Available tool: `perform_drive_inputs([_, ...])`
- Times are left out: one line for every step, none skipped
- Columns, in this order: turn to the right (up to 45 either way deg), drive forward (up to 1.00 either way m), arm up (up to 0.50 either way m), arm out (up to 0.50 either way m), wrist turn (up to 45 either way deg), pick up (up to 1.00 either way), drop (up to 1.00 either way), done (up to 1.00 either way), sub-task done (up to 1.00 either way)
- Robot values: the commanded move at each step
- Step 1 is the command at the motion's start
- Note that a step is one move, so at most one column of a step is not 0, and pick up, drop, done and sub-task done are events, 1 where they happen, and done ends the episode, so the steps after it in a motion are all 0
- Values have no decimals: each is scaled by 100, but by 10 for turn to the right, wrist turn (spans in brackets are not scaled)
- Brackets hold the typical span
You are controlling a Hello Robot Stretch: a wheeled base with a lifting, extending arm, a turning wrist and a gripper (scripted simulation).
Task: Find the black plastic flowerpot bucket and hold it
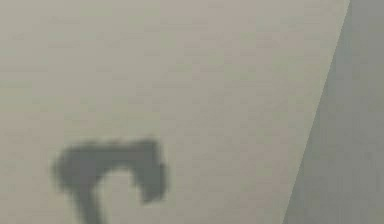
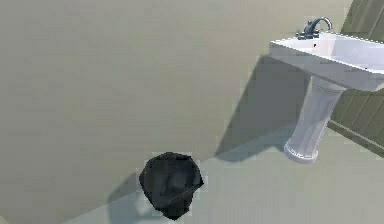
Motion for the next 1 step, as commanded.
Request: perform_drive_inputs([0, 0, 42, 0, 0, 0, 0, 0, 0])
